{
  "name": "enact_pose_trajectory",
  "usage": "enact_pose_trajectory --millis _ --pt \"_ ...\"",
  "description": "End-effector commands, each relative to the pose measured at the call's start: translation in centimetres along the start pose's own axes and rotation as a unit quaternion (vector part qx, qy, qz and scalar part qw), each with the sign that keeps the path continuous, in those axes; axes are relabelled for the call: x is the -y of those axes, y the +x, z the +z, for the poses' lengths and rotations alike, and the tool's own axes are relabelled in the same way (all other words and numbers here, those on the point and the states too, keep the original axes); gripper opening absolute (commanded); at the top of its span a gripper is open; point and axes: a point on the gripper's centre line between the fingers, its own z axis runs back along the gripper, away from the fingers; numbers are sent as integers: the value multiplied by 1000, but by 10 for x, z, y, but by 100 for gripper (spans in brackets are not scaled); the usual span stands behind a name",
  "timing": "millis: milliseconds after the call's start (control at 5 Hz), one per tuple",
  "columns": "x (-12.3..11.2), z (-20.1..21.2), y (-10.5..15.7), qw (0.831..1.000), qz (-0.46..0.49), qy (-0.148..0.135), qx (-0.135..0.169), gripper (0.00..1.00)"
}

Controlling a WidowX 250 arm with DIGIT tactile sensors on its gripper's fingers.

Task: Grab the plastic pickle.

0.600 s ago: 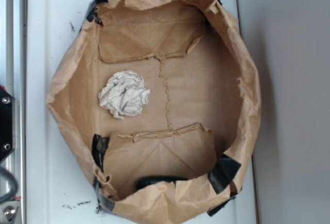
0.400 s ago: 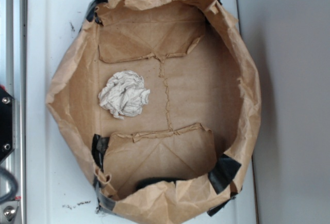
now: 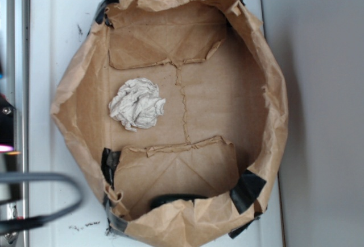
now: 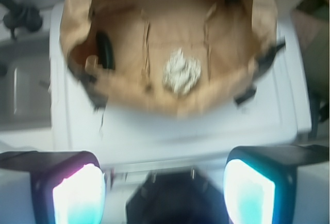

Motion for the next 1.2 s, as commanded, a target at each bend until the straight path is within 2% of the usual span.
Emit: enact_pose_trajectory --millis 0,400,600,800,1000 --pt "-6 -10 66 999 6 16 27 100" --pt "-6 -10 66 999 6 16 27 100" --pt "-23 -53 72 992 59 79 83 100" --pt "-21 -89 72 993 39 89 72 100" --pt "-22 -111 63 996 10 58 62 100"
